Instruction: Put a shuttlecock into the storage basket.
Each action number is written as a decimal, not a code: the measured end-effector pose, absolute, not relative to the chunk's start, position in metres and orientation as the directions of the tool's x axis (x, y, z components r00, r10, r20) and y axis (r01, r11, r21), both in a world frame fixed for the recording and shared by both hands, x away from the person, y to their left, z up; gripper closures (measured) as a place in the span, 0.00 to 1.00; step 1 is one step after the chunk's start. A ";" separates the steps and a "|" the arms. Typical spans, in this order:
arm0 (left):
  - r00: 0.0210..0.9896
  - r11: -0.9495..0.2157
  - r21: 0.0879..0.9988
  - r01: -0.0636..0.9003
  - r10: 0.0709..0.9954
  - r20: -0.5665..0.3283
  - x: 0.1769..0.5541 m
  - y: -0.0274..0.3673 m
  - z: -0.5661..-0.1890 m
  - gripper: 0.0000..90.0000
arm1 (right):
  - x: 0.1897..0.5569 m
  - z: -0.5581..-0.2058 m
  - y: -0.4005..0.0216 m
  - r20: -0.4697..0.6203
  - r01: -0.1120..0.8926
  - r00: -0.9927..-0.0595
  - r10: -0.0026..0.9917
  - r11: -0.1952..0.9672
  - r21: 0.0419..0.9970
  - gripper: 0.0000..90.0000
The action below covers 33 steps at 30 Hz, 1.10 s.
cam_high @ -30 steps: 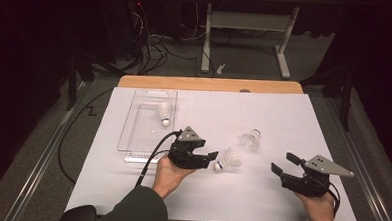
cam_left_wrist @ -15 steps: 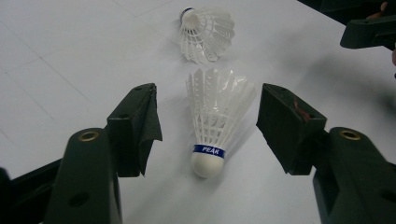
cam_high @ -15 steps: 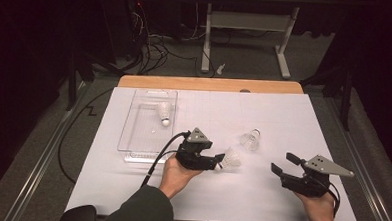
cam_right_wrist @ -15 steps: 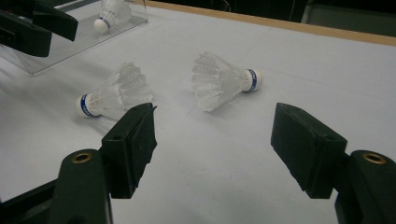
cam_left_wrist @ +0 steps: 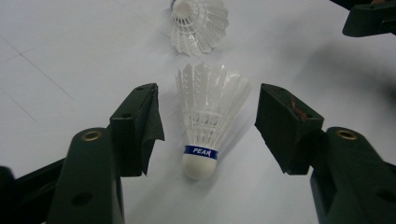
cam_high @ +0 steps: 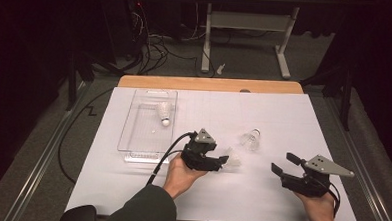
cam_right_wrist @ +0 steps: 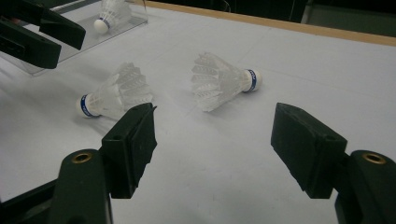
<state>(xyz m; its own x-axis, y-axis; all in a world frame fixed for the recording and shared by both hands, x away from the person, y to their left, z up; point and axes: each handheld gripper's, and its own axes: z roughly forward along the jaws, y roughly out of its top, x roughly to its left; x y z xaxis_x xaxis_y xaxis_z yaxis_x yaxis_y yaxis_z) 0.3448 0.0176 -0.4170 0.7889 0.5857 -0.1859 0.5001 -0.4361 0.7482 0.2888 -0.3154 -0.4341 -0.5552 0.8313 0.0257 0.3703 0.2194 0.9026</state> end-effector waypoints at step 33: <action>0.804 -0.605 0.583 0.542 0.576 -0.149 0.354 0.001 -0.417 0.54 | 0.289 -0.434 -0.315 0.024 0.369 -0.558 0.830 0.222 0.902 0.34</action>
<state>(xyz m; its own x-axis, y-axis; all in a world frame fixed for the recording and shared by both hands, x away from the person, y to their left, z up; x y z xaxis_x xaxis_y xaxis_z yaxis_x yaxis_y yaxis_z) 0.3543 0.0008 -0.4174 0.8038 0.5761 -0.1486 0.5417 -0.6053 0.5832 0.2888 -0.3150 -0.4342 -0.5580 0.8295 0.0239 0.3694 0.2224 0.9023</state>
